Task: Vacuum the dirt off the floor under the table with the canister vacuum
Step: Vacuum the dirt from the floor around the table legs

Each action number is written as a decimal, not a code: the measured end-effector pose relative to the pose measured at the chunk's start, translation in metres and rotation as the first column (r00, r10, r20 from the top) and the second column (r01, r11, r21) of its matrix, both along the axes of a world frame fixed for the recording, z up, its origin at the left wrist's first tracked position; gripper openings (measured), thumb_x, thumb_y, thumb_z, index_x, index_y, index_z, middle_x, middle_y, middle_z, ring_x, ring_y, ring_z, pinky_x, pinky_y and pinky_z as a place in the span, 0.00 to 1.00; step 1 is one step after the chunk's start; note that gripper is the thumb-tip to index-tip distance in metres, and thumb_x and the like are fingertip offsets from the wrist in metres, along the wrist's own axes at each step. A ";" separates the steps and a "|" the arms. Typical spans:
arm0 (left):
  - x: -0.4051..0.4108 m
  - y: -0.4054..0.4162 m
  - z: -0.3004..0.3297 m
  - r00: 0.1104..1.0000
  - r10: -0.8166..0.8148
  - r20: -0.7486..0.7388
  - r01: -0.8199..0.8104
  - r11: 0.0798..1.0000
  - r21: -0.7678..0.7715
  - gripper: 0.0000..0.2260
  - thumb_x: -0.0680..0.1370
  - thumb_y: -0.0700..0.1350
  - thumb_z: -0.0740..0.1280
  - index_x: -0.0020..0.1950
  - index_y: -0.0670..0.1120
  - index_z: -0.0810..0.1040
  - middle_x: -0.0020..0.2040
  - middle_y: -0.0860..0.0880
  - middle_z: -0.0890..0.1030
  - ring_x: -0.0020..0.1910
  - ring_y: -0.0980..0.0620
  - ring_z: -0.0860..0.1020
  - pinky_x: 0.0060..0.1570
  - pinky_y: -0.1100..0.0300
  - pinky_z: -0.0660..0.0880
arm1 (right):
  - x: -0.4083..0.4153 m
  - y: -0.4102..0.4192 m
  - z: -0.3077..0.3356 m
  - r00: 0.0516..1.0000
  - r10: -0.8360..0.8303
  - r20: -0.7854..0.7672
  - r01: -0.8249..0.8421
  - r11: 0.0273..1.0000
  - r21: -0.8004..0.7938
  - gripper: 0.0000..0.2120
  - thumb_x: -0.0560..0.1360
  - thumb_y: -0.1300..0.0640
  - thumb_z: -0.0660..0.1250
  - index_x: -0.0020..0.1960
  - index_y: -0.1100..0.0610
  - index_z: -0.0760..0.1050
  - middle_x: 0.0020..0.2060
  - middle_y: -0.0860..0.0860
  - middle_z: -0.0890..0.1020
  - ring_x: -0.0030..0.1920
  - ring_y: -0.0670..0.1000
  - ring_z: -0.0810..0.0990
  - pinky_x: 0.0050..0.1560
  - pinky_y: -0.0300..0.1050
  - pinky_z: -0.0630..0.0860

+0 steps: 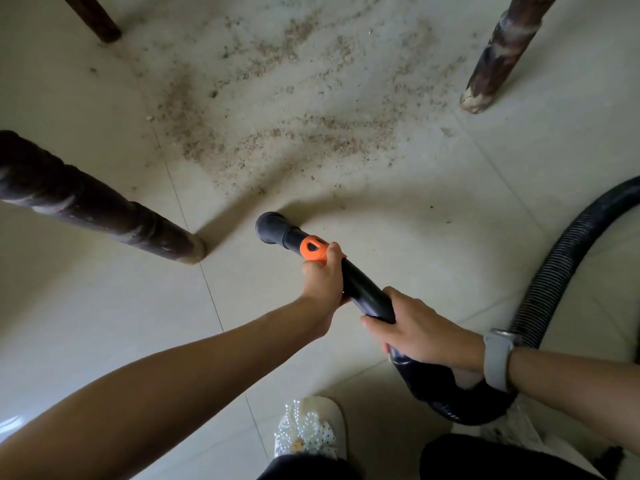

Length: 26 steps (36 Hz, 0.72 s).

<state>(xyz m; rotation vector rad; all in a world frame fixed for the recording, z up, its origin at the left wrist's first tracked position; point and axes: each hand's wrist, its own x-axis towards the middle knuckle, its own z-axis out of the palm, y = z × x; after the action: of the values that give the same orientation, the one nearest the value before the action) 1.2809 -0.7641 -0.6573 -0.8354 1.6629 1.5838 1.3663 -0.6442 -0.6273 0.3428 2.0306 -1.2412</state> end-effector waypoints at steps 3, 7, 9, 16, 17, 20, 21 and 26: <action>-0.012 -0.011 -0.003 0.999 0.053 -0.004 -0.053 0.994 -0.097 0.21 0.79 0.51 0.59 0.65 0.38 0.66 0.50 0.44 0.72 0.48 0.47 0.74 0.49 0.51 0.78 | -0.017 -0.009 -0.010 0.998 0.058 -0.018 -0.059 0.996 -0.065 0.10 0.77 0.49 0.63 0.49 0.55 0.67 0.32 0.50 0.81 0.32 0.50 0.81 0.40 0.45 0.77; -0.032 -0.024 -0.011 0.989 0.103 -0.111 -0.129 0.957 -0.260 0.19 0.80 0.53 0.61 0.60 0.39 0.69 0.51 0.44 0.74 0.54 0.42 0.77 0.57 0.46 0.76 | -0.048 -0.025 -0.018 0.997 0.071 -0.030 -0.075 0.981 -0.179 0.10 0.78 0.55 0.63 0.44 0.59 0.66 0.28 0.53 0.80 0.29 0.54 0.80 0.36 0.43 0.75; -0.043 -0.030 -0.014 0.978 0.061 -0.198 -0.125 0.937 -0.325 0.13 0.80 0.54 0.60 0.53 0.44 0.70 0.50 0.44 0.74 0.57 0.40 0.77 0.57 0.46 0.76 | -0.064 -0.031 -0.021 0.997 0.082 0.003 -0.079 0.975 -0.205 0.09 0.78 0.54 0.62 0.44 0.59 0.66 0.26 0.52 0.80 0.27 0.53 0.80 0.34 0.41 0.75; -0.096 -0.045 -0.015 0.956 0.101 -0.274 -0.199 0.913 -0.356 0.18 0.81 0.52 0.60 0.65 0.41 0.71 0.51 0.46 0.72 0.58 0.42 0.77 0.52 0.51 0.76 | -0.118 -0.051 -0.024 0.996 0.064 0.054 -0.045 0.952 -0.303 0.11 0.79 0.54 0.61 0.42 0.59 0.69 0.24 0.51 0.79 0.27 0.53 0.79 0.34 0.41 0.76; -0.101 -0.045 -0.013 0.955 0.122 -0.270 -0.215 0.912 -0.348 0.20 0.81 0.51 0.60 0.68 0.40 0.69 0.51 0.46 0.70 0.57 0.43 0.77 0.52 0.52 0.76 | -0.124 -0.052 -0.023 0.995 0.075 0.066 -0.052 0.952 -0.303 0.11 0.80 0.53 0.60 0.41 0.59 0.69 0.24 0.51 0.79 0.27 0.52 0.79 0.34 0.41 0.76; -0.109 -0.042 -0.006 0.965 0.185 -0.185 -0.240 0.908 -0.344 0.26 0.80 0.52 0.60 0.69 0.36 0.60 0.50 0.47 0.65 0.49 0.46 0.72 0.52 0.50 0.77 | -0.137 -0.051 -0.020 0.990 0.089 0.107 -0.050 0.945 -0.323 0.11 0.80 0.53 0.60 0.41 0.58 0.70 0.24 0.52 0.79 0.26 0.52 0.79 0.33 0.40 0.76; -0.110 -0.040 -0.003 0.969 0.176 -0.174 -0.228 0.909 -0.349 0.26 0.80 0.53 0.59 0.69 0.35 0.60 0.48 0.48 0.64 0.47 0.46 0.72 0.50 0.50 0.78 | -0.139 -0.048 -0.019 0.989 0.082 0.123 -0.036 0.940 -0.339 0.10 0.80 0.53 0.60 0.42 0.56 0.70 0.25 0.53 0.79 0.26 0.53 0.79 0.33 0.41 0.76; -0.109 -0.023 -0.002 0.979 0.146 -0.141 -0.187 0.918 -0.348 0.27 0.80 0.54 0.59 0.70 0.35 0.61 0.38 0.55 0.60 0.36 0.50 0.68 0.49 0.51 0.78 | -0.140 -0.028 -0.015 0.972 0.041 0.232 0.058 0.911 -0.407 0.11 0.80 0.53 0.60 0.39 0.52 0.71 0.28 0.57 0.77 0.26 0.55 0.78 0.34 0.44 0.76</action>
<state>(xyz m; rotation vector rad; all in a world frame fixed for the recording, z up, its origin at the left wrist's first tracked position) 1.1724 -0.7867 -0.6588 -1.1168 2.0506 1.4792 1.2264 -0.6724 -0.6424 0.2789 1.5199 -1.5172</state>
